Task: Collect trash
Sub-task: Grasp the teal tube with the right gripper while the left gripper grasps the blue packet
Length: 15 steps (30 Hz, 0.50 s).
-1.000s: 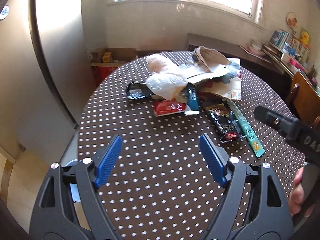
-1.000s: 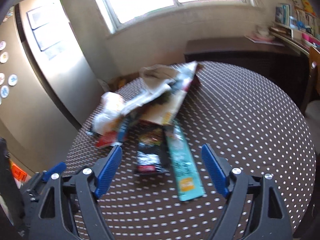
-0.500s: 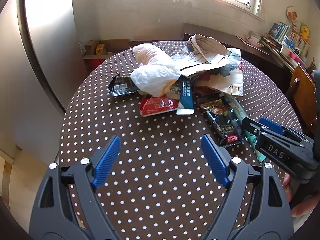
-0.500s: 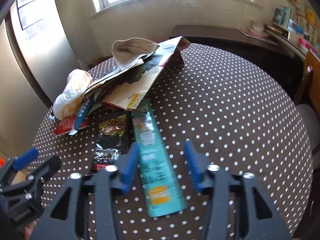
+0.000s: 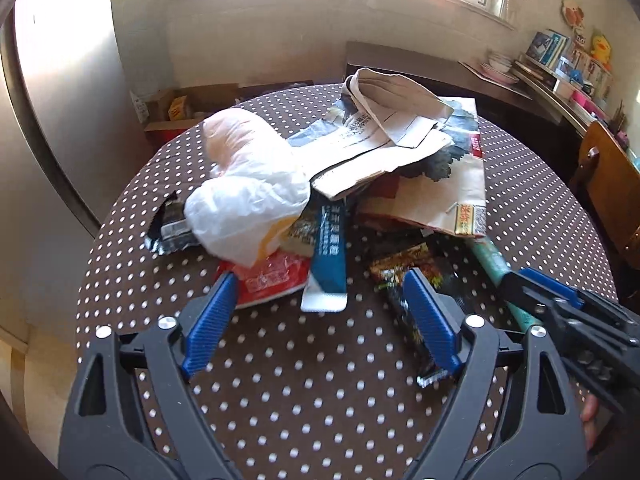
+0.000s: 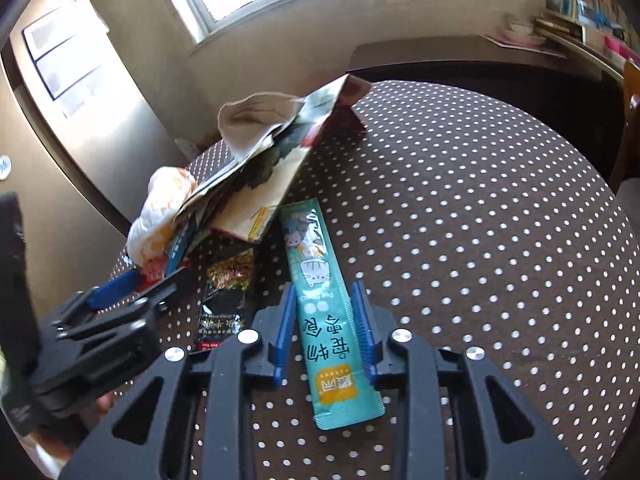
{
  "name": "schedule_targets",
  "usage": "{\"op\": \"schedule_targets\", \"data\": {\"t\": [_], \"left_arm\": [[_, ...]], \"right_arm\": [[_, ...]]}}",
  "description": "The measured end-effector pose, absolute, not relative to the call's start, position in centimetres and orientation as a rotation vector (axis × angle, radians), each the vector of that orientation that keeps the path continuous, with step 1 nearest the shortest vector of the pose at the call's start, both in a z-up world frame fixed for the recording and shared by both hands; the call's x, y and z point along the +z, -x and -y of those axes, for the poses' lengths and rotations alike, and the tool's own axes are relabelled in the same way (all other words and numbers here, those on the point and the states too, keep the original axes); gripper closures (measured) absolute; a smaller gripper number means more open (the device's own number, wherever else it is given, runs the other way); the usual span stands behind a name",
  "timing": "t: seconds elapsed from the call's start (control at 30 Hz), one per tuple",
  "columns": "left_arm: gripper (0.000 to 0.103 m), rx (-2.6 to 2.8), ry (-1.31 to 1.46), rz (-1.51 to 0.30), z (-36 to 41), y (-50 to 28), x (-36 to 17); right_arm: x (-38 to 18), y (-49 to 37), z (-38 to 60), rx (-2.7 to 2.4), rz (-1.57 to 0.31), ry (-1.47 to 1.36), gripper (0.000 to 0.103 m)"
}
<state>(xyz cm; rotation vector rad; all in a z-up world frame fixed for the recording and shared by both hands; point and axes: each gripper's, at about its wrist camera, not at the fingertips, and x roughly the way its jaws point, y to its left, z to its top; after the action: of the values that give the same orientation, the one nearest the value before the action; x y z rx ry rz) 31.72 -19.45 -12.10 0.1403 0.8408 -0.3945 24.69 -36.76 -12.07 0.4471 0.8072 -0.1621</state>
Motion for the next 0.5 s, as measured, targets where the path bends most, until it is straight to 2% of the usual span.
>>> {"op": "schedule_targets", "data": {"t": [0.03,0.07,0.1,0.13,0.37,0.43,0.47,0.5], "left_arm": [[0.043,-0.413,-0.152,-0.83,19.7,-31.8,-12.1],[0.067,-0.428,-0.156,-0.831,20.0,-32.0,-12.2],[0.078,-0.449,-0.151,-0.857,20.1,-32.3,-12.5],[0.081,-0.453,-0.147,-0.881,20.1,-32.6,-12.9],[0.082,-0.484,-0.14,-0.828,18.8,-31.0,-12.3],[0.082,-0.491,-0.114,-0.827,18.0,-30.6,-11.9],[0.082,-0.494,-0.099,-0.827,17.6,-30.4,-11.8],[0.082,-0.496,-0.085,-0.825,17.2,-30.1,-11.6]], "right_arm": [[-11.9,-24.5,37.1,-0.175,-0.801,-0.454,0.079],[-11.8,-24.3,37.4,-0.18,-0.798,-0.463,0.101],[-11.8,-24.2,37.8,-0.173,-0.794,-0.495,0.101],[-11.7,-24.1,38.0,-0.168,-0.79,-0.514,0.101],[-11.0,-23.6,38.0,-0.186,-0.794,-0.457,0.099],[-10.8,-23.0,37.7,-0.21,-0.785,-0.465,0.089],[-10.8,-23.1,37.7,-0.203,-0.785,-0.472,0.053],[-10.7,-23.0,37.6,-0.201,-0.78,-0.477,0.032]]}}
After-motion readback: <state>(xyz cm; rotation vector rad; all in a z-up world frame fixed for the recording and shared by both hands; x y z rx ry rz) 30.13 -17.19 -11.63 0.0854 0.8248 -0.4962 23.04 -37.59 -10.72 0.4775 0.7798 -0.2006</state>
